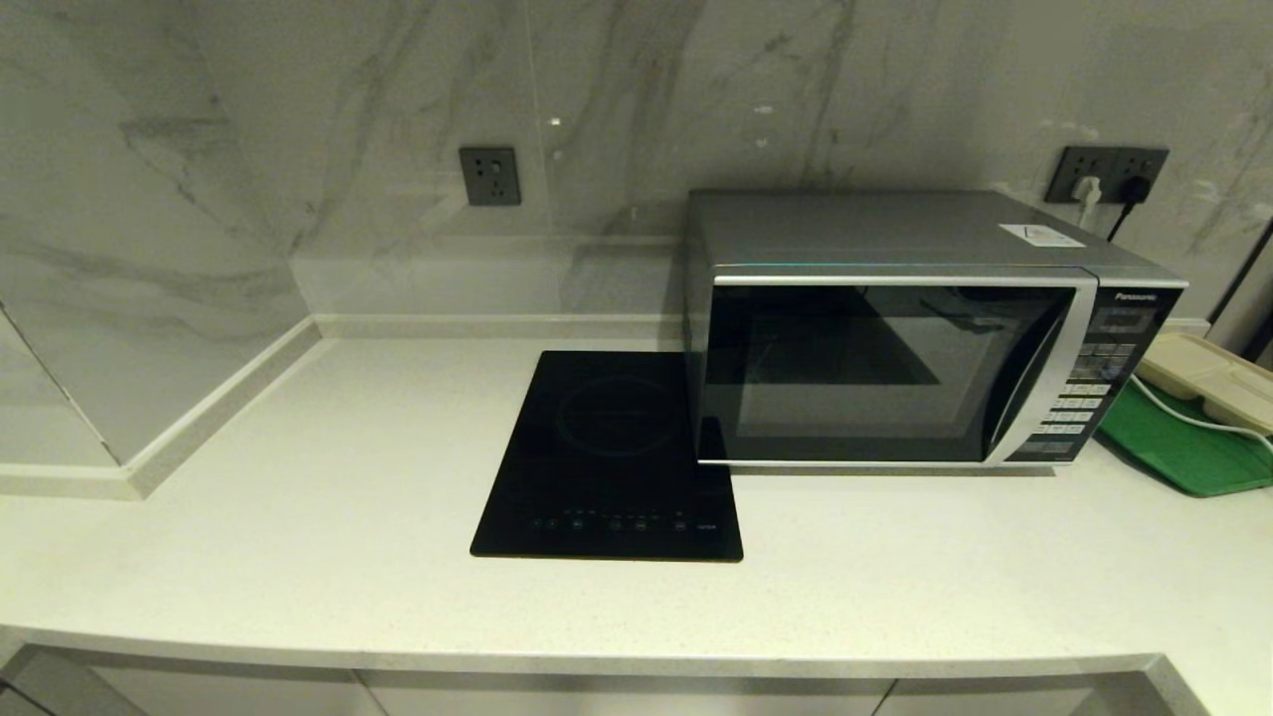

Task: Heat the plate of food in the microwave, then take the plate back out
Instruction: Open the microwave oven

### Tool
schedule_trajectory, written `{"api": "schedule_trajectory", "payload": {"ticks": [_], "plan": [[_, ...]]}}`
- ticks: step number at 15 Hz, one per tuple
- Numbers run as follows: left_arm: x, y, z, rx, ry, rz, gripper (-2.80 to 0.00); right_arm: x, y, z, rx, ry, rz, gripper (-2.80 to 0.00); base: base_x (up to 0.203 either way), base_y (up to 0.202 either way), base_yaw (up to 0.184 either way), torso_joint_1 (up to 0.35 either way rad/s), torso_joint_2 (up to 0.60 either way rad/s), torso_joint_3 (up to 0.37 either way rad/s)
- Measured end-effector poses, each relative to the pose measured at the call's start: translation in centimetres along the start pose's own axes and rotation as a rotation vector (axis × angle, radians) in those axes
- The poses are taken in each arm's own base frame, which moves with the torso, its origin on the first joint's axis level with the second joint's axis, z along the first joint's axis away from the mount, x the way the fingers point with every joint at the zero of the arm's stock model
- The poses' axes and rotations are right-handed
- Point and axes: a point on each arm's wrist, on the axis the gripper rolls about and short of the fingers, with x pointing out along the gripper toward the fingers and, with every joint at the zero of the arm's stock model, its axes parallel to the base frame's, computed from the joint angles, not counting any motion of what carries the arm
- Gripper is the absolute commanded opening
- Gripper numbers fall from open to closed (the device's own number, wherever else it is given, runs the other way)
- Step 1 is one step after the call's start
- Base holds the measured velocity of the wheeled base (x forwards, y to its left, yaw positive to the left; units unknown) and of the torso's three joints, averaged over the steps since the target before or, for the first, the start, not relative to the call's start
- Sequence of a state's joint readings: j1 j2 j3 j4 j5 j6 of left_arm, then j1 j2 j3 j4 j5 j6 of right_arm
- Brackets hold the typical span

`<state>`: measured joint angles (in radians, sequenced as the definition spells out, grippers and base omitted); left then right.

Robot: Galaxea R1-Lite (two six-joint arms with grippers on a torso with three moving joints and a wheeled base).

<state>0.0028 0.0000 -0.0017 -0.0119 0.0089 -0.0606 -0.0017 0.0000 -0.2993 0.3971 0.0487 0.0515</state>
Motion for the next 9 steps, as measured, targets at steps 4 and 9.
{"api": "schedule_trajectory", "payload": {"ticks": [4, 9], "plan": [[0.0, 0.0, 0.0, 0.000, 0.000, 0.000, -2.80, 3.0, -0.4, -2.6, -0.049, -0.124, -0.066, -2.80, 0.000, 0.000, 0.000, 0.000, 0.00, 0.000], [0.0, 0.0, 0.0, 0.000, 0.000, 0.000, -2.80, 3.4, -0.5, -3.5, -0.047, -0.101, -0.073, -2.80, 0.000, 0.000, 0.000, 0.000, 0.00, 0.000]]}}
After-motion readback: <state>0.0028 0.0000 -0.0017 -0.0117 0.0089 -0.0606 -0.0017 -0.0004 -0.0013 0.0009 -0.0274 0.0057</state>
